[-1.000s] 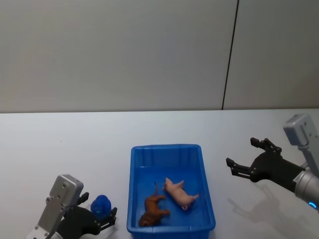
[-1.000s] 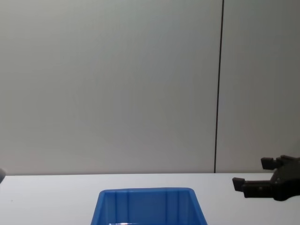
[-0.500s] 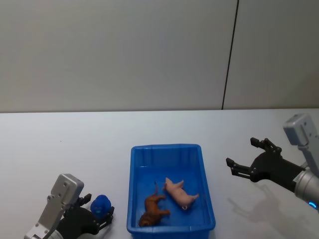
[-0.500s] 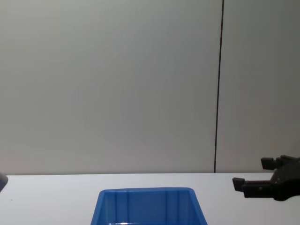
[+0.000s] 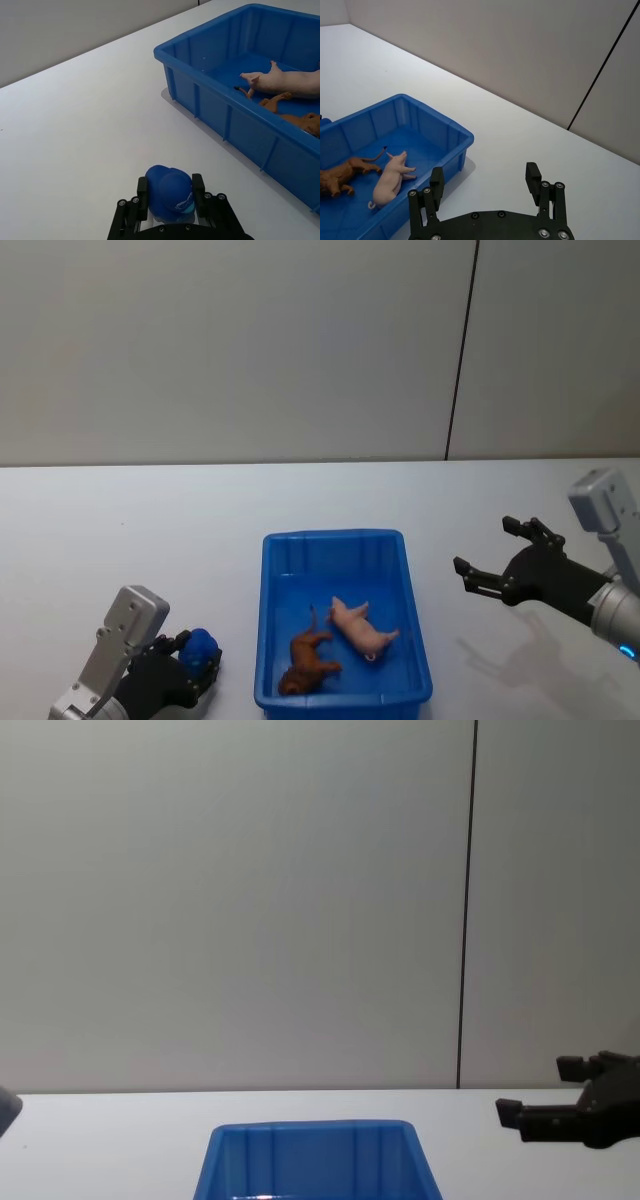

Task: Pick up the two dolls from the table and place them into the box.

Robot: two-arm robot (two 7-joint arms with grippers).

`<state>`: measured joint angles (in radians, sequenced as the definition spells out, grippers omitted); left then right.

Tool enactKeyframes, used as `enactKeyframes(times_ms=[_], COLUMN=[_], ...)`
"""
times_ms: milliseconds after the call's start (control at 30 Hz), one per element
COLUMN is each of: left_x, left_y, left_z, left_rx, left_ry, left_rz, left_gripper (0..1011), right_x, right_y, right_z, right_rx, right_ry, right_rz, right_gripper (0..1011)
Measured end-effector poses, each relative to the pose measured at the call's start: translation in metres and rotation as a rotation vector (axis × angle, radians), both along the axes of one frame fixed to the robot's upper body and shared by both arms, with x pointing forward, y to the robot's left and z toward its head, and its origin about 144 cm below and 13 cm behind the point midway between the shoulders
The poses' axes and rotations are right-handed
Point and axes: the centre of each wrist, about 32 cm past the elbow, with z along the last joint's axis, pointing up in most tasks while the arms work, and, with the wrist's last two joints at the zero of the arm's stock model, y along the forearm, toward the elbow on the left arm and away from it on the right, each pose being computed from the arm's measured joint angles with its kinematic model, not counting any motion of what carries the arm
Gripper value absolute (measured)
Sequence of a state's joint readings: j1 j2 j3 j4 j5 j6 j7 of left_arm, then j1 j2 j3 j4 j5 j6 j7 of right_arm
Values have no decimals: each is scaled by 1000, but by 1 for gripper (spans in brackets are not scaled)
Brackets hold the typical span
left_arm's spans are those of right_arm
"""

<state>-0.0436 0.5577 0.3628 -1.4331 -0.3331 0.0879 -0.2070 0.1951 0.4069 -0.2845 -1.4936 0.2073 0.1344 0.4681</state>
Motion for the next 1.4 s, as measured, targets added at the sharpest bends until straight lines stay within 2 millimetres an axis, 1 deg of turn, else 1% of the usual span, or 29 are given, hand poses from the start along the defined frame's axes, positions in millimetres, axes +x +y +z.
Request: enactKeyframes(times_ms=[233,400,433,500,667,767,800,900,1067,1100,1200,1233,1333,1400], left_x=[2,5,8,9,17,23,23,30,38,40,42,44,46,47], left_y=[0,-2,-4,-5,-12,-18,-18,-26,-38,-42,-48,-51,-58,-61], left_z=[2,9,14,17,32,45,45,59,72,75,79,81,84,86], left_rx=[8,11,12,12,11,8,8,4,-6,-10,-15,-20,-30,-36], left_ry=[-5,-30,-53,-66,-127,-178,-178,-230,-276,-289,-304,-314,-328,-335], left_rz=[-1,-7,-11,-14,-28,-42,-42,-67,-99,-112,-128,-140,-159,-169], left_gripper=[495,468,450,447,404,387,385,366,334,346,443,507,565,672], right_x=[0,0,0,0,0,0,0,0,0,0,0,0,0,0], right_y=[0,0,0,0,0,0,0,0,0,0,0,0,0,0], right_z=[0,0,0,0,0,0,0,0,0,0,0,0,0,0], right_rx=[0,0,0,0,0,0,0,0,0,0,0,0,0,0], right_ry=[0,0,0,0,0,0,0,0,0,0,0,0,0,0], right_rz=[0,0,0,0,0,0,0,0,0,0,0,0,0,0], right_gripper=[1001,1001,1001,1001,1001,1001,1001,1001,1001,1001,1001,1001,1001,1001])
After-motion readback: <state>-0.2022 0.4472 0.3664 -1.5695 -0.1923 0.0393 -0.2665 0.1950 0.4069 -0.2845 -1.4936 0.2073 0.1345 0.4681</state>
